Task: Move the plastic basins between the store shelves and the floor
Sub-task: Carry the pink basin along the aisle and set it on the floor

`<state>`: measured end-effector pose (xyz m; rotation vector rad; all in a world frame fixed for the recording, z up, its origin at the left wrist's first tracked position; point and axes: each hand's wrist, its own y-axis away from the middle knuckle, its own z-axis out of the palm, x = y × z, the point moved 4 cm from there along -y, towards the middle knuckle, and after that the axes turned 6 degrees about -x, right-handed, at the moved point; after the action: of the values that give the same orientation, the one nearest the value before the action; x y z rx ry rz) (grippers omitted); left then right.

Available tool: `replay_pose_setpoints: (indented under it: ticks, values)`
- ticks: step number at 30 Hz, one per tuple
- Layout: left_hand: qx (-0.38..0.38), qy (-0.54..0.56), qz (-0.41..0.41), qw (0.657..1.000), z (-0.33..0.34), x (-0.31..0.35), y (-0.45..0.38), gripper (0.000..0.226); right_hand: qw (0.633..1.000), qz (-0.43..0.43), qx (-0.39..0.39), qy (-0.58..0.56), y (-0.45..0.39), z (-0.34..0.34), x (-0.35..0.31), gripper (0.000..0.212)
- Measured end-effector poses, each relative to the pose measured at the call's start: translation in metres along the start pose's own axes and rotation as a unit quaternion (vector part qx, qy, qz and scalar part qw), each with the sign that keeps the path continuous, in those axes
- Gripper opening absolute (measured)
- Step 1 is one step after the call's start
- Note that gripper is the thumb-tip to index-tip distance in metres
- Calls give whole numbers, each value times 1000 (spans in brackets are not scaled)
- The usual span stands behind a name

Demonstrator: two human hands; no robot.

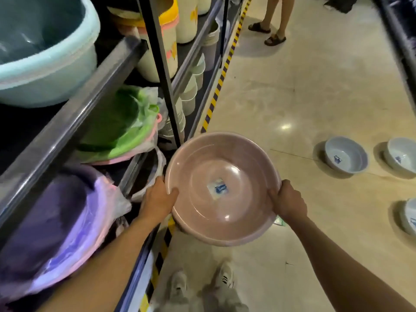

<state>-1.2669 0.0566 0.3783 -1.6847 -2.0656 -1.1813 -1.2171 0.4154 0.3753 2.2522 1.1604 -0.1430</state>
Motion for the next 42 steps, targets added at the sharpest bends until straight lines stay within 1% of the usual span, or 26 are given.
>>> replay_pose_setpoints:
  ticks: [3, 4, 6, 8, 13, 17, 20, 22, 28, 32, 36, 39, 42]
  values:
    - [-24, 14, 1, 1000, 30, -31, -55, 18, 1000, -8, -4, 13, -51, 49, 2, 26]
    - [-38, 13, -2, 999, 44, -47, -74, 21, 1000, -9, -10, 21, -68, 70, 6, 26]
    - [-76, 5, -28, 997, 76, -82, -112, 20, 999, 0, -25, 33, -101, 117, 18, 31]
    - [-94, -10, -57, 994, 108, -122, -146, 32, 998, 7, -42, 41, -133, 165, 31, 31]
    - [-95, -59, -108, 988, 184, -212, -213, 47, 996, 16, -69, 59, -199, 286, 63, 32]
    - [-102, -117, -161, 975, 240, -270, -258, 47, 993, 23, -95, 64, -245, 370, 92, 31]
    - [-90, -132, -158, 974, 270, -300, -281, 43, 993, 25, -105, 55, -269, 415, 108, 31]
    - [-93, -121, -155, 976, 285, -315, -292, 42, 993, 24, -106, 51, -282, 437, 117, 33]
    - [-108, -127, -186, 968, 315, -340, -319, 38, 993, 30, -94, 61, -302, 478, 135, 36]
    - [-114, -117, -192, 968, 333, -353, -328, 45, 992, 38, -92, 73, -314, 501, 143, 35]
    - [-112, -125, -198, 966, 348, -360, -337, 44, 992, 29, -78, 92, -323, 515, 150, 36]
    - [-116, -128, -197, 965, 356, -365, -342, 50, 991, 15, -50, 125, -327, 516, 152, 34]
    - [-125, -125, -203, 963, 357, -369, -346, 55, 990, 11, -55, 132, -329, 517, 150, 30]
